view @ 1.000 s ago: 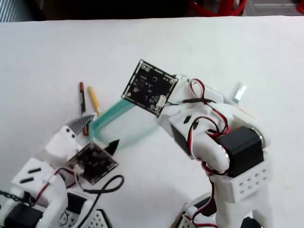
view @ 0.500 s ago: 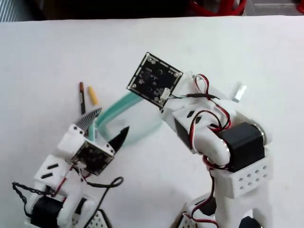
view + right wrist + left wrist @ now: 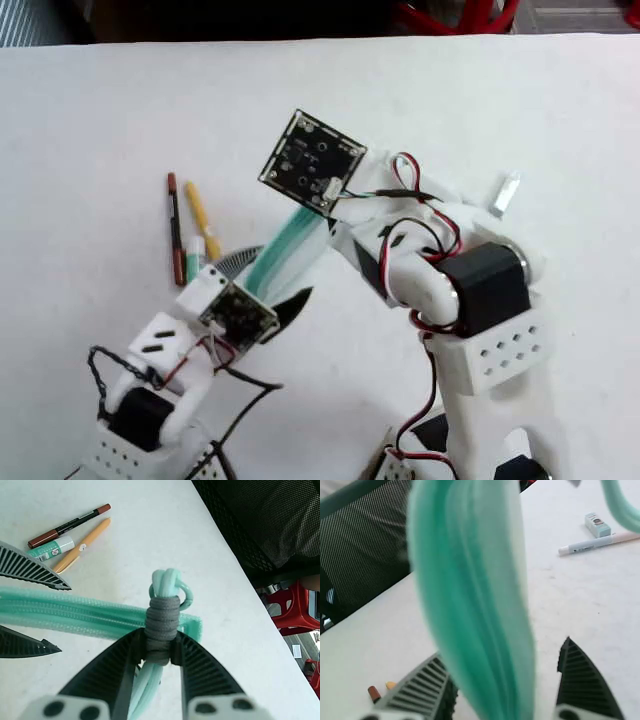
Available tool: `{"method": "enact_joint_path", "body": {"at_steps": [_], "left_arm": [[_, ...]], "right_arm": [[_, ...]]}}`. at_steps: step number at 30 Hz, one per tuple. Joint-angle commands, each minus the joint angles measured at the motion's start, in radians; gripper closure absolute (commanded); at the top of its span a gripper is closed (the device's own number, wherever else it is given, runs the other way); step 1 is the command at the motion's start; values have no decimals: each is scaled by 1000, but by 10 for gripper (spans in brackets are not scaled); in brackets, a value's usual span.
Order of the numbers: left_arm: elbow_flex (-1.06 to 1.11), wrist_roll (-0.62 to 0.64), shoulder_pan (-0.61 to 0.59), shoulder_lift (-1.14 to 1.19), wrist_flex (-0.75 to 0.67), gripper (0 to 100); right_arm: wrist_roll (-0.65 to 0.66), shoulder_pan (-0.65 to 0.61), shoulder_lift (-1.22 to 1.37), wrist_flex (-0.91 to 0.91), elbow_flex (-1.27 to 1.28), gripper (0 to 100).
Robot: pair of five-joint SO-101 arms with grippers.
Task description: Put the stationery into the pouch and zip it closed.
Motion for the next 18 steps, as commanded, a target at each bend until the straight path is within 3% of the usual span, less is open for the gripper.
{"method": "enact_joint_path", "body": {"at_steps": [1, 6, 11, 18], "left_arm": [[72, 61, -65, -13, -172, 714], [110, 140, -81, -10, -227, 714], [109, 221, -53, -15, -262, 718], [109, 138, 88, -15, -279, 964]], "right_arm": [[6, 48, 1, -71, 34, 979], [5, 133, -2, -127, 91, 979], [6, 140, -7, -134, 114, 979], [2, 137, -7, -133, 114, 979]]}}
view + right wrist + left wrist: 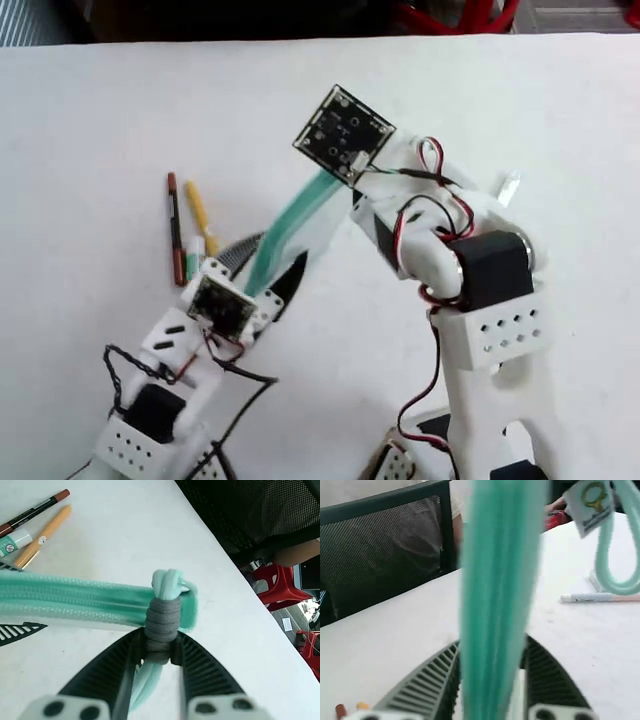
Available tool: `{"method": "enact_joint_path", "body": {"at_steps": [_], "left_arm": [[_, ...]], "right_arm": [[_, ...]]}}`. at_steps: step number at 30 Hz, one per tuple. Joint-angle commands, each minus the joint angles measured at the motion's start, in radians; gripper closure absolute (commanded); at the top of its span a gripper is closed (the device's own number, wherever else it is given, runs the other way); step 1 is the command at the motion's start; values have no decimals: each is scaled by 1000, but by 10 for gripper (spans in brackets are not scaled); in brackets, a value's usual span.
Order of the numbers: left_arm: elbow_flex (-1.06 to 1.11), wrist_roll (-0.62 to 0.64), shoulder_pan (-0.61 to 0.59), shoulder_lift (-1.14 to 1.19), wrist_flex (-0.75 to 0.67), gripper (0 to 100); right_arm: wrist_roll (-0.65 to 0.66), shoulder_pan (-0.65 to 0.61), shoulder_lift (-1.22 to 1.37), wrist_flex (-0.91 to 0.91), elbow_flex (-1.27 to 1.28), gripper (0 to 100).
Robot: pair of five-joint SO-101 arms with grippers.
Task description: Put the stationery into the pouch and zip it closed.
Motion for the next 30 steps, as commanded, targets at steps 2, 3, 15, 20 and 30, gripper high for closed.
{"method": "enact_joint_path", "body": {"at_steps": [2, 3, 15, 20, 30], "left_arm": [[-5, -25, 53, -10, -25, 971], [-5, -18, 51, -10, -25, 958], [-138, -21, 45, -12, -38, 977], [-178, -18, 77, -4, -63, 976], [-95, -167, 114, -4, -120, 970]], "right_arm": [[3, 15, -4, -8, 0, 979], [3, 16, -4, -8, 0, 979], [-5, 110, 4, -140, 109, 979], [-92, 148, 5, -162, 115, 979], [-103, 108, -5, -159, 141, 979]]}}
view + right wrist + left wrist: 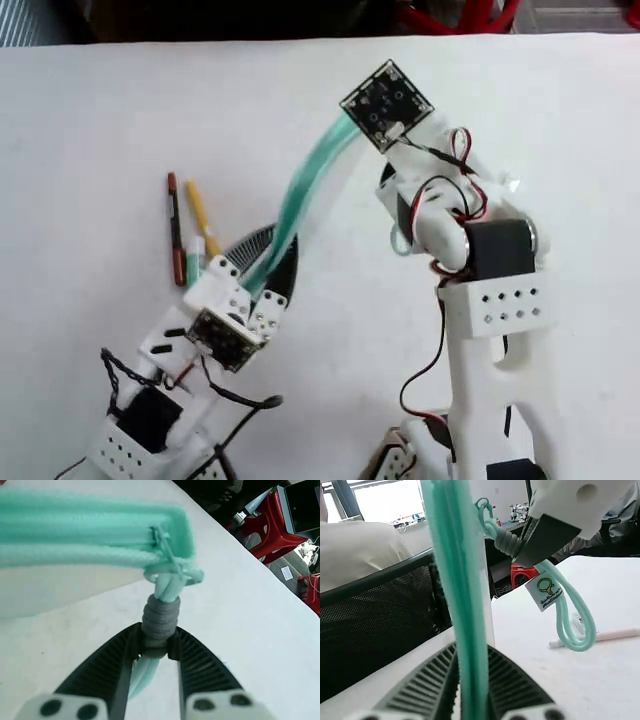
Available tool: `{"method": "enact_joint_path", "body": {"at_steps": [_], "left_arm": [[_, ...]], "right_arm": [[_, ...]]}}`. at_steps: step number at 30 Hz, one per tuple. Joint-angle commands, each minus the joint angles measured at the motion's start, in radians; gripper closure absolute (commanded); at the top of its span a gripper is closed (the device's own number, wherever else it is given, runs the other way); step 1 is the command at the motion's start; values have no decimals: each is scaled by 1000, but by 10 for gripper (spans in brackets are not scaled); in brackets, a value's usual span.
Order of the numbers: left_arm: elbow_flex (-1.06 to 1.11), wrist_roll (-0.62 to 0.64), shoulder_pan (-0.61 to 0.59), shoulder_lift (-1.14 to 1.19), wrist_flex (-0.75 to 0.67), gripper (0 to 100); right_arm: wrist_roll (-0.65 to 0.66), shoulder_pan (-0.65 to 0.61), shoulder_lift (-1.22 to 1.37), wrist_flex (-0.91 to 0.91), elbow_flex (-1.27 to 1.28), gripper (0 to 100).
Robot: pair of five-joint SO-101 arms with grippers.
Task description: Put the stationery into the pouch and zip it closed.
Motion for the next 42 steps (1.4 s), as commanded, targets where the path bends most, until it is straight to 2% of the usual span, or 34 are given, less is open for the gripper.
{"method": "enact_joint_path", "body": {"at_steps": [1, 5, 10, 15, 20, 25, 32, 36, 42], "left_arm": [[21, -60, 18, -5, -34, 961], [35, -58, -59, -4, -31, 950], [-21, -64, -70, 105, 18, 950], [-265, -55, -73, 512, 18, 976], [-473, 26, -79, 872, -2, 976], [-477, -3, -79, 946, -78, 976], [-537, 6, -102, 1061, -87, 976], [-559, 37, -120, 1089, -83, 976], [-563, 52, -125, 1089, -81, 976]], "right_arm": [[-8, -21, -18, -19, -5, 979], [-8, -28, -56, 13, -35, 979], [-8, -82, -151, 38, -78, 979], [-8, -91, -220, 38, -78, 979], [-8, -87, -229, 73, -74, 979], [-6, -87, -234, 107, -100, 979], [0, -176, -225, 196, -137, 979], [6, -179, -225, 278, -137, 979], [115, -214, -234, 377, -49, 979]]}}
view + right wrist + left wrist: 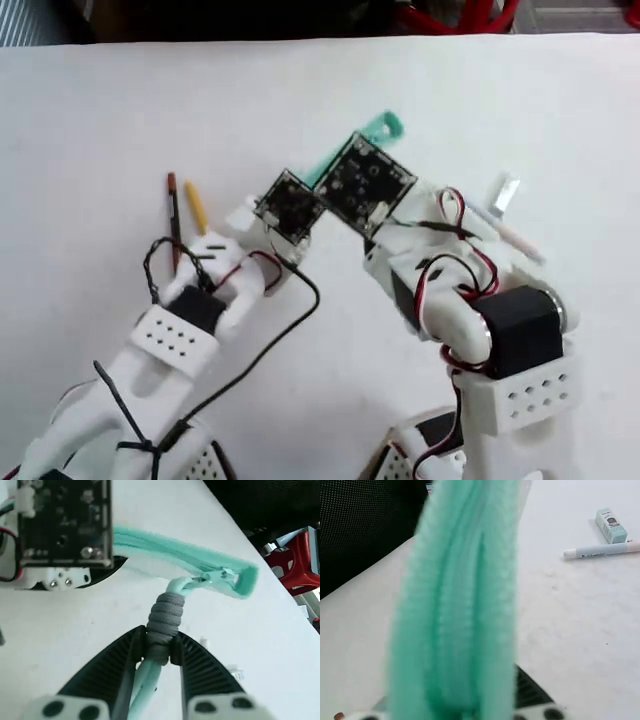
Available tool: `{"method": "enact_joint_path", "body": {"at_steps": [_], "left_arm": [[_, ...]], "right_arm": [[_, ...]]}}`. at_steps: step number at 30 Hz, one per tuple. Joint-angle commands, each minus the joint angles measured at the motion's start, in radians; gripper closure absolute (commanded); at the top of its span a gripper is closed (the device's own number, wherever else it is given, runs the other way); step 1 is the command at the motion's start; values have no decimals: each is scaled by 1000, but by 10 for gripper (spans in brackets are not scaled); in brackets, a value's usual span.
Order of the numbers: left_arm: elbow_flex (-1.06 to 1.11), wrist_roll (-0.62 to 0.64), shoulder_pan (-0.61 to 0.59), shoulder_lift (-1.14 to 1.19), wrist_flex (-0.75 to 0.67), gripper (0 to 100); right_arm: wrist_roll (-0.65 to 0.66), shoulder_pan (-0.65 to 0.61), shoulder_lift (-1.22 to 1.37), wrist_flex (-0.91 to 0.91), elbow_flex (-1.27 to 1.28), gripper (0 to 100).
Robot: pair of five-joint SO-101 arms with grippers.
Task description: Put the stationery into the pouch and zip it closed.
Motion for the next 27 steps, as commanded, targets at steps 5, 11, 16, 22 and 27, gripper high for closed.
{"method": "enact_joint_path", "body": {"at_steps": [5, 11, 16, 22, 27], "left_arm": [[-55, 18, -16, 1, -14, 976], [-55, 20, -21, 1, 17, 976], [-49, 20, -21, 1, 15, 976], [-48, 25, -21, 1, 20, 976], [-48, 60, -16, 1, 21, 976]], "right_arm": [[31, -105, -24, 27, 109, 979], [21, -73, -25, -28, 124, 965], [-110, 173, -25, -122, 124, 750], [-29, 320, -25, -128, 124, 718], [-118, 326, -25, -208, 123, 726]]}}
